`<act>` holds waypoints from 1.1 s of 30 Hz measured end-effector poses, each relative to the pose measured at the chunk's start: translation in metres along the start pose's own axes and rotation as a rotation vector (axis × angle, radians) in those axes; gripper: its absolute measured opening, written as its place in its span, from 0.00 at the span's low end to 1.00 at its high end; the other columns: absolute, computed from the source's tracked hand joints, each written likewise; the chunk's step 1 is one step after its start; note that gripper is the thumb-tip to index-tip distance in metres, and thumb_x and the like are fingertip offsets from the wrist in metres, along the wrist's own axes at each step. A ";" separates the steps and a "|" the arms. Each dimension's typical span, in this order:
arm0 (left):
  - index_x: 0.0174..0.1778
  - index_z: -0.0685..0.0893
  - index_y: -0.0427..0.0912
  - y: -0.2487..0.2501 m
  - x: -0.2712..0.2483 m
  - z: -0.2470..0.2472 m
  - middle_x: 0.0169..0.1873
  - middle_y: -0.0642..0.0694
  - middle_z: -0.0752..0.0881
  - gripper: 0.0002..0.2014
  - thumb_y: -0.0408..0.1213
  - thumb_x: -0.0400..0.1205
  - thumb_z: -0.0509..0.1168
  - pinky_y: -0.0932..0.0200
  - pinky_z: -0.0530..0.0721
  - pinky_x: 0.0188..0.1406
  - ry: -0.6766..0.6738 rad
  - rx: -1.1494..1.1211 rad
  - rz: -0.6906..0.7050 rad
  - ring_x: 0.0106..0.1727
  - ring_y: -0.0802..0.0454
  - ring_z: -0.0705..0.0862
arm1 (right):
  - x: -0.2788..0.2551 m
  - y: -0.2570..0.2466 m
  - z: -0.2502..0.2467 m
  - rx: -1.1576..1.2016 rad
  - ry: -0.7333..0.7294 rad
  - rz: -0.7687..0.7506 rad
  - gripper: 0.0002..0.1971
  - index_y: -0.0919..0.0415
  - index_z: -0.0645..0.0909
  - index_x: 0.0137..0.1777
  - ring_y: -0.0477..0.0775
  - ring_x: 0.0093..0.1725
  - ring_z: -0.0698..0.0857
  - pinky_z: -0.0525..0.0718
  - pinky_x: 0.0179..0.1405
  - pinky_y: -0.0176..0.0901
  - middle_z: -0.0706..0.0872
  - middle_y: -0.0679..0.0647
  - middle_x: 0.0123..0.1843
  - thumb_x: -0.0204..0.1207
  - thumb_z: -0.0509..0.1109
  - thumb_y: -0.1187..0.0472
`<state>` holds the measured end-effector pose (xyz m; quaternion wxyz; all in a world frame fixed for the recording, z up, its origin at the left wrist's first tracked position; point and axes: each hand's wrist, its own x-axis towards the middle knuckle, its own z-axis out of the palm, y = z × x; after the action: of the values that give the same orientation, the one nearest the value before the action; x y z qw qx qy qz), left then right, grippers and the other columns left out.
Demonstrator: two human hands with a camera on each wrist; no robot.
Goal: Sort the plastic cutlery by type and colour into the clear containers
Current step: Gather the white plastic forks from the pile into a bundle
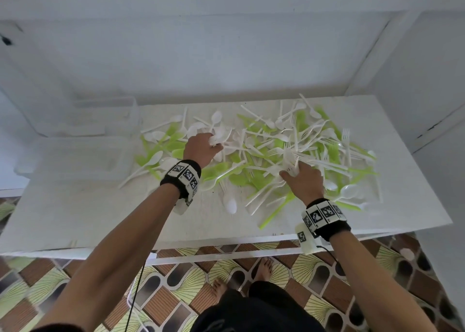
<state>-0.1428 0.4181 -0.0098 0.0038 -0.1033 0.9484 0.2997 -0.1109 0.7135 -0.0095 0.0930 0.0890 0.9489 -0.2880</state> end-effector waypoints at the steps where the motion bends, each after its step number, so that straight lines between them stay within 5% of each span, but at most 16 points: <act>1: 0.63 0.86 0.40 -0.002 0.002 0.002 0.60 0.39 0.88 0.19 0.49 0.83 0.70 0.49 0.78 0.58 -0.029 0.042 -0.025 0.65 0.37 0.83 | 0.000 -0.003 -0.002 0.057 0.019 -0.041 0.21 0.63 0.85 0.59 0.67 0.57 0.84 0.80 0.52 0.52 0.89 0.60 0.53 0.78 0.75 0.45; 3: 0.74 0.81 0.38 -0.001 0.004 0.003 0.69 0.38 0.84 0.26 0.50 0.84 0.69 0.48 0.76 0.67 -0.072 0.113 -0.038 0.71 0.37 0.80 | -0.001 -0.010 -0.008 0.226 0.075 -0.097 0.18 0.62 0.86 0.56 0.60 0.51 0.85 0.79 0.49 0.47 0.88 0.53 0.45 0.77 0.77 0.47; 7: 0.67 0.86 0.46 0.012 0.008 0.007 0.61 0.41 0.88 0.15 0.37 0.84 0.68 0.48 0.81 0.57 -0.130 0.425 0.199 0.64 0.39 0.85 | 0.002 -0.021 -0.019 0.375 0.114 -0.215 0.10 0.54 0.86 0.51 0.49 0.43 0.87 0.83 0.47 0.45 0.89 0.45 0.41 0.78 0.78 0.49; 10: 0.64 0.88 0.49 0.017 0.010 0.007 0.59 0.46 0.85 0.17 0.29 0.81 0.67 0.51 0.78 0.45 -0.185 0.648 0.403 0.57 0.41 0.87 | 0.007 -0.026 -0.022 0.356 0.099 -0.285 0.07 0.52 0.85 0.47 0.51 0.42 0.88 0.83 0.47 0.44 0.89 0.45 0.39 0.77 0.78 0.52; 15: 0.56 0.90 0.49 0.017 0.016 0.004 0.53 0.48 0.82 0.09 0.37 0.80 0.73 0.53 0.72 0.34 -0.237 0.787 0.523 0.44 0.41 0.87 | 0.012 -0.024 -0.024 0.427 0.029 -0.260 0.07 0.49 0.84 0.42 0.36 0.37 0.85 0.75 0.33 0.23 0.87 0.41 0.37 0.77 0.80 0.53; 21: 0.47 0.91 0.47 0.016 0.021 -0.001 0.50 0.49 0.84 0.05 0.35 0.78 0.73 0.56 0.69 0.30 -0.275 0.856 0.617 0.37 0.41 0.87 | 0.018 -0.022 -0.026 0.579 0.000 -0.190 0.11 0.52 0.83 0.38 0.37 0.25 0.81 0.75 0.28 0.28 0.83 0.36 0.23 0.76 0.80 0.52; 26: 0.57 0.87 0.49 0.025 0.029 -0.016 0.53 0.51 0.85 0.10 0.39 0.81 0.71 0.55 0.71 0.33 -0.266 0.881 0.708 0.46 0.42 0.87 | 0.029 -0.020 -0.020 0.677 -0.034 -0.116 0.18 0.65 0.87 0.42 0.49 0.30 0.83 0.81 0.33 0.43 0.85 0.52 0.31 0.77 0.79 0.48; 30: 0.57 0.86 0.52 0.040 0.028 -0.037 0.49 0.52 0.88 0.10 0.44 0.80 0.69 0.54 0.68 0.34 -0.275 0.917 0.697 0.47 0.44 0.87 | 0.030 -0.024 -0.015 0.762 -0.035 -0.132 0.11 0.61 0.87 0.42 0.41 0.28 0.84 0.79 0.30 0.35 0.87 0.52 0.33 0.80 0.76 0.53; 33: 0.53 0.87 0.52 0.050 0.025 -0.057 0.45 0.49 0.90 0.10 0.45 0.78 0.68 0.55 0.68 0.36 -0.255 0.902 0.665 0.46 0.43 0.87 | 0.032 -0.029 -0.012 0.837 -0.033 -0.158 0.10 0.67 0.87 0.47 0.45 0.30 0.87 0.83 0.31 0.38 0.89 0.56 0.35 0.83 0.74 0.58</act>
<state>-0.1743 0.4209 0.0641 0.0673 0.2494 0.9560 -0.1395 -0.1499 0.7000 0.0088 0.0416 0.0416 0.7524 -0.6561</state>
